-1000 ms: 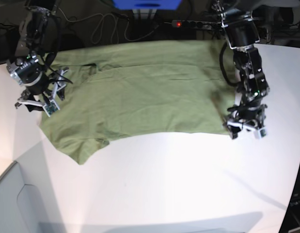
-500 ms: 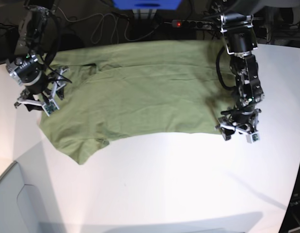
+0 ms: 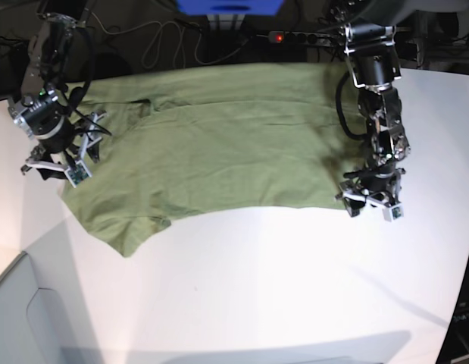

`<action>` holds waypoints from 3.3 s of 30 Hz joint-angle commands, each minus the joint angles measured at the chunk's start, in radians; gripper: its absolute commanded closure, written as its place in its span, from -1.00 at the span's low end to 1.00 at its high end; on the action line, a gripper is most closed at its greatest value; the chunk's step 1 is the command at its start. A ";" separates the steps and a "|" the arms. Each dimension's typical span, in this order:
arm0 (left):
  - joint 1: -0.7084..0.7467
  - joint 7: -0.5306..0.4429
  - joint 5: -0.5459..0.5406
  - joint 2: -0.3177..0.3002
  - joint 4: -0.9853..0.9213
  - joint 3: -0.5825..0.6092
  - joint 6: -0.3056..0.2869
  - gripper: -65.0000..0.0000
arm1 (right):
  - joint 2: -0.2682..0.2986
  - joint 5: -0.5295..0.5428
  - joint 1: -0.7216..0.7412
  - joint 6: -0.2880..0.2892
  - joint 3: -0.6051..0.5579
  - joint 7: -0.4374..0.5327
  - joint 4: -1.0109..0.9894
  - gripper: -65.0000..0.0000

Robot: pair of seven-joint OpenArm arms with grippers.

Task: Fold the T-shirt properly
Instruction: 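Move both grippers down to the shirt's hem corners, then grasp the hem corners of the shirt with both grippers, then lift the hem and fold it toward the collar with both grippers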

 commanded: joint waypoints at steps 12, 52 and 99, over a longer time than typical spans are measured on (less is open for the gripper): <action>-0.010 0.015 -0.003 -0.007 0.002 -0.002 0.003 0.77 | 0.013 0.007 0.109 0.011 0.004 0.018 0.012 -0.10; 0.063 0.019 -0.006 -0.005 0.209 -0.002 0.005 1.00 | 0.075 0.007 0.809 -0.039 -0.128 0.727 -1.398 -0.11; 0.241 0.013 -0.014 0.036 0.429 -0.009 0.003 1.00 | 0.013 0.017 0.191 -0.238 -0.027 0.626 -0.409 1.00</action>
